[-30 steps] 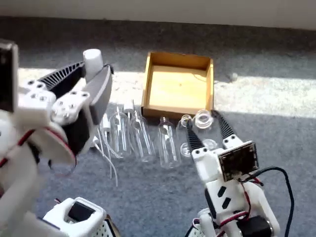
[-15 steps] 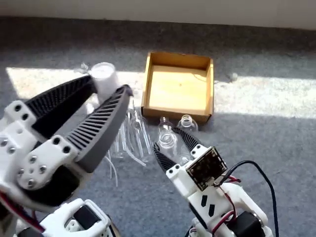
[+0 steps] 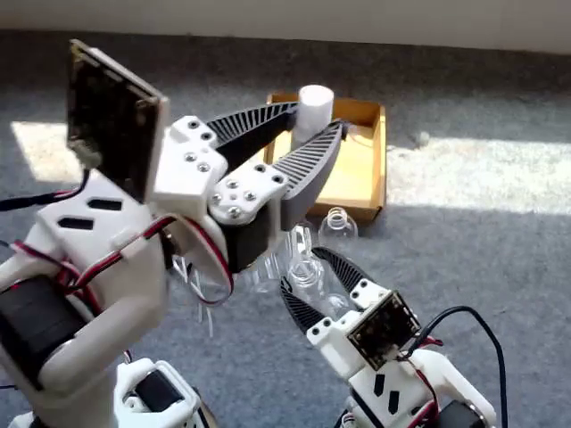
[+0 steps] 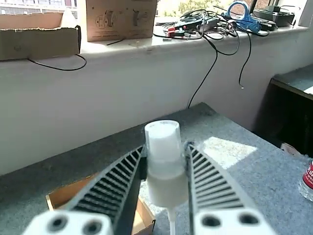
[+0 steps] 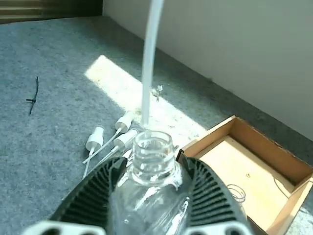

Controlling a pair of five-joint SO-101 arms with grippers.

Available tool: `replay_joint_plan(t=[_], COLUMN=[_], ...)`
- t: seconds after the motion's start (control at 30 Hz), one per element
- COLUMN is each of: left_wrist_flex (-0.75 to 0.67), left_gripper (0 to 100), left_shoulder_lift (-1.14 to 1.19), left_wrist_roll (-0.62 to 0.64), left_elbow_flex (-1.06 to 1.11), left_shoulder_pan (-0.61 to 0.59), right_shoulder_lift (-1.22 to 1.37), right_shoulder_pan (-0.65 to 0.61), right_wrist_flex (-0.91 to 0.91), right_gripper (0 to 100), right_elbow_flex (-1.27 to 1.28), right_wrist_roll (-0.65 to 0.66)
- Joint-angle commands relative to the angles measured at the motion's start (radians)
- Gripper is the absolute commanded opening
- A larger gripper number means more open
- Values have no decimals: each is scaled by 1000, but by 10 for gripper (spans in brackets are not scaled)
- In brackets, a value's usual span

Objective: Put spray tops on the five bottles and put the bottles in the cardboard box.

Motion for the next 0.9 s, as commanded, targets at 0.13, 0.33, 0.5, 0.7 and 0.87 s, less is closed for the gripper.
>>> replay_joint_plan(t=[0.13, 0.33, 0.5, 0.7, 0.87], left_wrist_flex=[-215, -342, -470, -474, -474], left_gripper=[45, 45, 45, 45, 45], left_shoulder_lift=[-31, -206, -326, -354, -352], left_wrist_roll=[-21, -26, -61, -63, -60], left_elbow_flex=[262, 504, 621, 618, 628], left_shoulder_pan=[-30, -74, -133, -131, -125], right_shoulder_lift=[-7, -7, -7, -7, -7], right_shoulder_pan=[-5, -4, 21, 99, 101], right_wrist_flex=[7, 2, 1, -1, -2], right_gripper=[4, 4, 4, 4, 4], right_elbow_flex=[-15, -15, -13, -12, -7], right_wrist_roll=[2, 2, 2, 2, 2])
